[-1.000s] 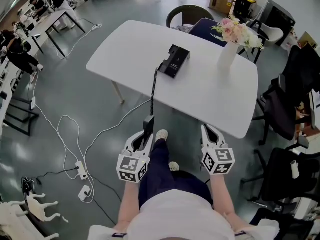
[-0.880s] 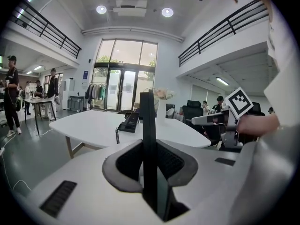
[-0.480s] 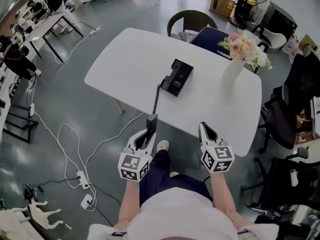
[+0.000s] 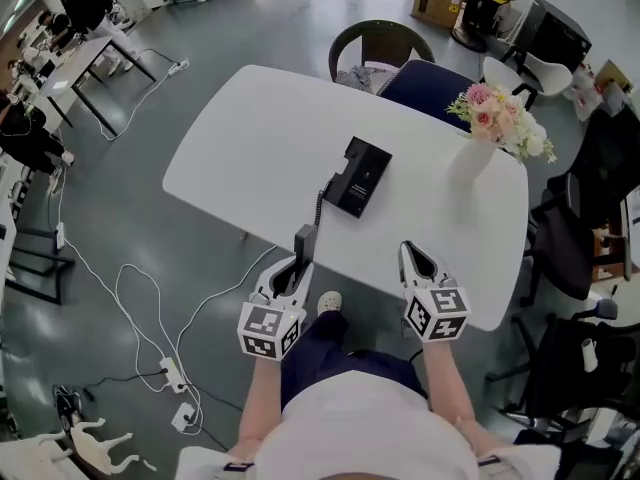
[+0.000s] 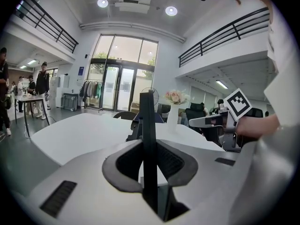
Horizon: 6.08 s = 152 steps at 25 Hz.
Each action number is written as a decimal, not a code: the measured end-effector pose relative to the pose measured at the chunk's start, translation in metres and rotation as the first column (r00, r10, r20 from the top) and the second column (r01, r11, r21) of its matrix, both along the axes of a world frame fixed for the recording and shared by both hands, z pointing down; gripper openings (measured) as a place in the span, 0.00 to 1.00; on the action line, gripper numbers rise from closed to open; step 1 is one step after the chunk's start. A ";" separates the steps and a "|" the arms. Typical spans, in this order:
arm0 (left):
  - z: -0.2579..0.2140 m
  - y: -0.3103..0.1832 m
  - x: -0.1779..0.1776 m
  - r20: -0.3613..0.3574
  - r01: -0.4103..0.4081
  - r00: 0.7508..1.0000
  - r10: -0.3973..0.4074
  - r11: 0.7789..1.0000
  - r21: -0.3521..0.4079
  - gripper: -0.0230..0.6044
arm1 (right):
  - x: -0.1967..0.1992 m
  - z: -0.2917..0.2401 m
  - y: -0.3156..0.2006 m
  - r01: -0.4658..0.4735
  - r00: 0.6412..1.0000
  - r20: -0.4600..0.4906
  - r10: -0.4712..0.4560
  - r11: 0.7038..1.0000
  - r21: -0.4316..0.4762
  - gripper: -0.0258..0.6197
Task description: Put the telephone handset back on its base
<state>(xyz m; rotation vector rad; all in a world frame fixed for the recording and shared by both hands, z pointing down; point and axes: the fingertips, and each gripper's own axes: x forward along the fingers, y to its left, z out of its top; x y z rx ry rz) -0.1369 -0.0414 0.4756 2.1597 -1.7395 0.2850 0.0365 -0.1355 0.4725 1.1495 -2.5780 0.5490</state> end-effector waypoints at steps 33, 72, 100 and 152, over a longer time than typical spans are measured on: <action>0.023 -0.135 -0.042 -0.236 -0.307 0.929 0.287 0.950 -0.054 0.17 | -0.040 0.020 -0.066 -0.161 0.987 -0.018 0.160 0.986 -0.036 0.10; 0.103 -0.249 -0.009 -0.669 -0.770 0.568 0.479 0.596 -0.228 0.17 | -0.029 0.054 -0.119 -0.103 0.993 -0.069 0.091 0.978 -0.183 0.10; 0.119 -0.257 0.001 -0.713 -0.820 0.515 0.476 0.515 -0.249 0.18 | -0.024 0.067 -0.134 -0.117 0.991 -0.085 0.100 0.967 -0.225 0.10; 0.115 -0.254 -0.016 -0.767 -0.789 0.501 0.401 0.575 -0.215 0.16 | 0.003 0.071 -0.130 -0.170 0.985 -0.075 0.156 0.959 -0.227 0.10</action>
